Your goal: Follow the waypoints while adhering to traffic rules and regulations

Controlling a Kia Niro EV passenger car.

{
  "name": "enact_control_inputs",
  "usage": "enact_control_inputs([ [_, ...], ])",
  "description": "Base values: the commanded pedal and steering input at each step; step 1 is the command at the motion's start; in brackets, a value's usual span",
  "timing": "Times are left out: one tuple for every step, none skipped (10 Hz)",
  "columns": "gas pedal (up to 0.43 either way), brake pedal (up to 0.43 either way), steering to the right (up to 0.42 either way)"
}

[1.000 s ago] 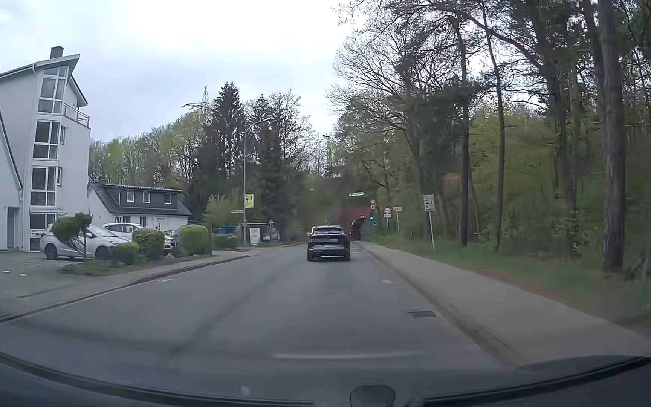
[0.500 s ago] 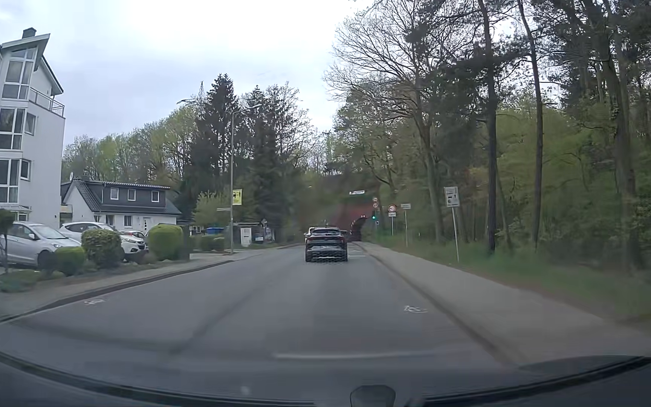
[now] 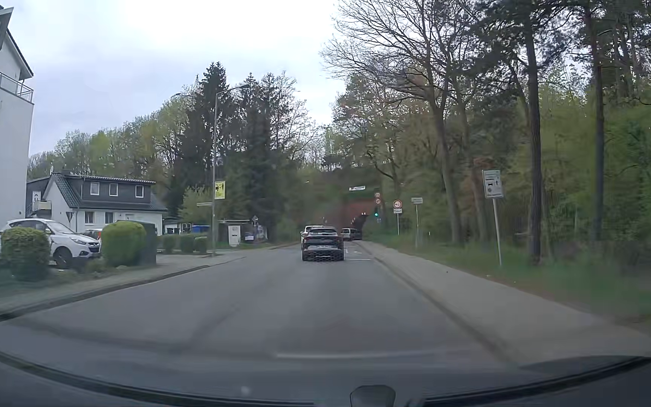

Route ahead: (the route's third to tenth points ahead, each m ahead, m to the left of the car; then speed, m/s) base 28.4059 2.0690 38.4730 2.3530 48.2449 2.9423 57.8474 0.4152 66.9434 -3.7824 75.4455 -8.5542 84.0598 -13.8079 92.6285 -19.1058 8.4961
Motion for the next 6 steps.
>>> enact_control_inputs([
  [0.24, 0.0, 0.0],
  [0.228, 0.0, 0.0],
  [0.228, 0.0, 0.0],
  [0.22, 0.0, 0.0],
  [0.209, 0.0, 0.0],
  [0.197, 0.0, 0.0],
])
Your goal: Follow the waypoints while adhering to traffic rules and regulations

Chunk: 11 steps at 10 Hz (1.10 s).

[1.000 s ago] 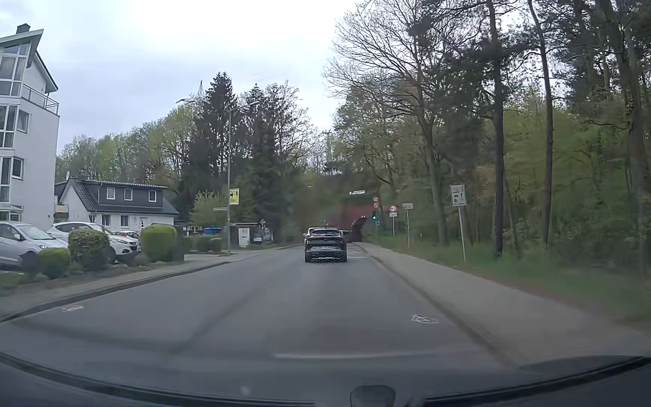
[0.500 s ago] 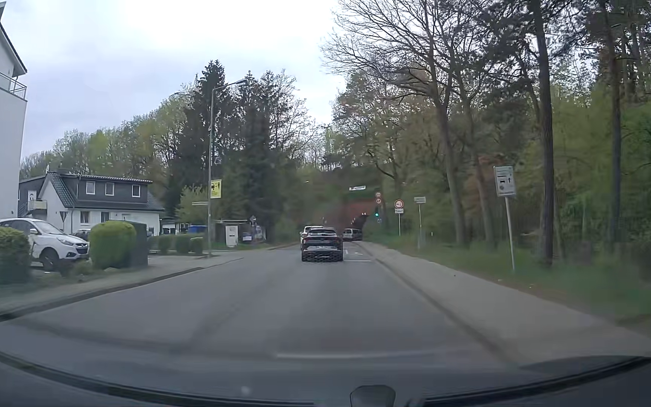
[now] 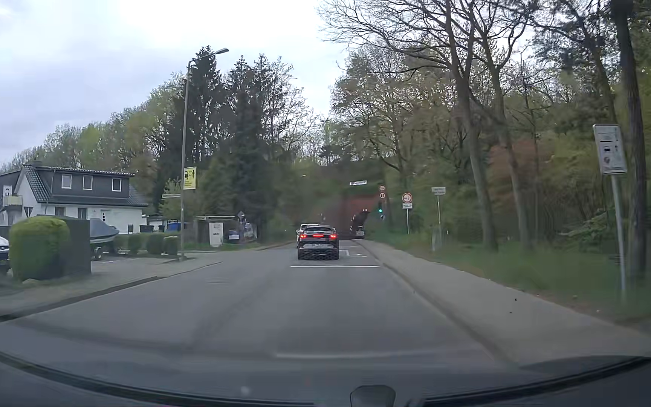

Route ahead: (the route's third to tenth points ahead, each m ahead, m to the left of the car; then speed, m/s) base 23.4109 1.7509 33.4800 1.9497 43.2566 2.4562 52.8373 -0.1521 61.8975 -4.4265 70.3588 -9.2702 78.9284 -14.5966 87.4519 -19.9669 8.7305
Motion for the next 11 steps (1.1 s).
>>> enact_control_inputs([
  [0.189, 0.0, 0.001],
  [0.15, 0.0, 0.002],
  [0.138, 0.0, 0.002],
  [0.138, 0.0, 0.002],
  [0.13, 0.0, 0.002],
  [0.13, 0.0, 0.002],
  [0.13, 0.0, 0.002],
  [0.13, 0.0, 0.001],
  [0.13, 0.0, 0.002],
  [0.13, 0.0, 0.002],
  [0.13, 0.0, 0.001],
])
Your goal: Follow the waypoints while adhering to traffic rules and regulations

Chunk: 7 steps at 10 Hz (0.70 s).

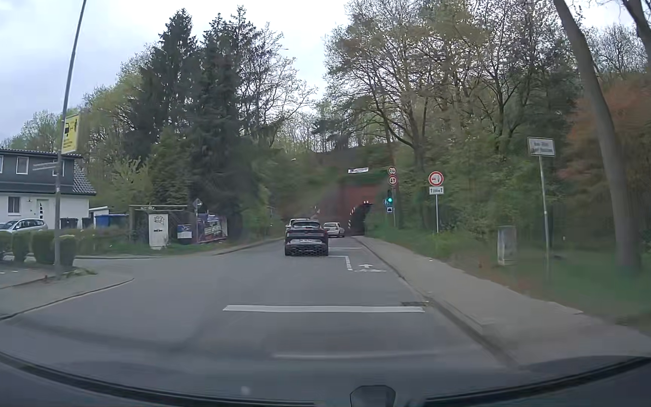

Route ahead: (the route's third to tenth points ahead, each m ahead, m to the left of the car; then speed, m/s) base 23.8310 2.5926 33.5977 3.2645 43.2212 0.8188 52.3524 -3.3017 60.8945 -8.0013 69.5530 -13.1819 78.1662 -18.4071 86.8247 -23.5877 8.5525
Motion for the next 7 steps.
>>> enact_control_inputs([
  [0.13, 0.0, 0.001],
  [0.13, 0.0, 0.001],
  [0.13, 0.0, 0.001],
  [0.13, 0.0, 0.001],
  [0.13, 0.0, 0.001],
  [0.118, 0.0, 0.001],
  [0.11, 0.0, 0.001],
])
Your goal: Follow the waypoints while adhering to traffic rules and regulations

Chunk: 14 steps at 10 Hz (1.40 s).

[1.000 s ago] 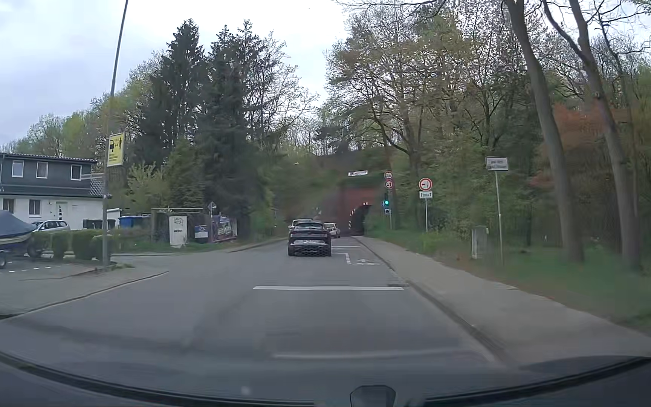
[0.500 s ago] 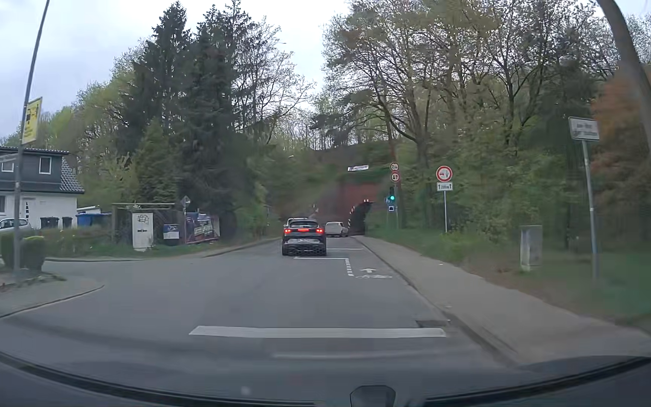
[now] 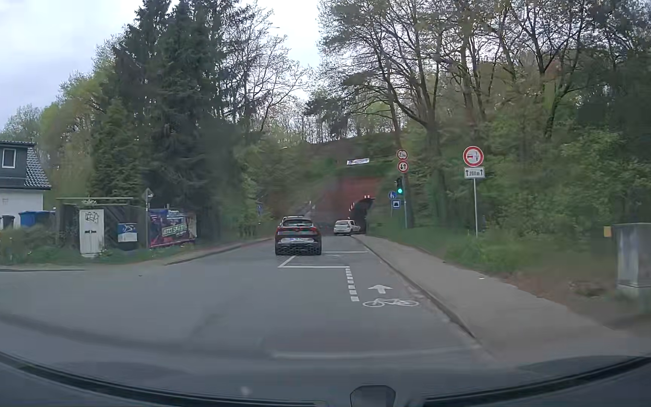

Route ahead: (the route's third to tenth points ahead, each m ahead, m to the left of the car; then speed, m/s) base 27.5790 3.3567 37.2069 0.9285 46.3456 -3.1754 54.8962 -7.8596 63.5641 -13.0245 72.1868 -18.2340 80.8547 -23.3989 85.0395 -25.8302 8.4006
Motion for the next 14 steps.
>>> enact_control_inputs([
  [0.098, 0.0, 0.001],
  [0.067, 0.0, 0.0],
  [0.079, 0.0, -0.001],
  [0.079, 0.0, -0.003],
  [0.079, 0.0, -0.003],
  [0.079, 0.0, -0.003],
  [0.079, 0.0, -0.003],
  [0.079, 0.0, -0.002],
  [0.079, 0.0, -0.002],
  [0.079, 0.0, -0.002],
  [0.098, 0.0, -0.004],
  [0.11, 0.0, -0.004],
  [0.11, 0.0, -0.004],
  [0.11, 0.0, -0.006],
])
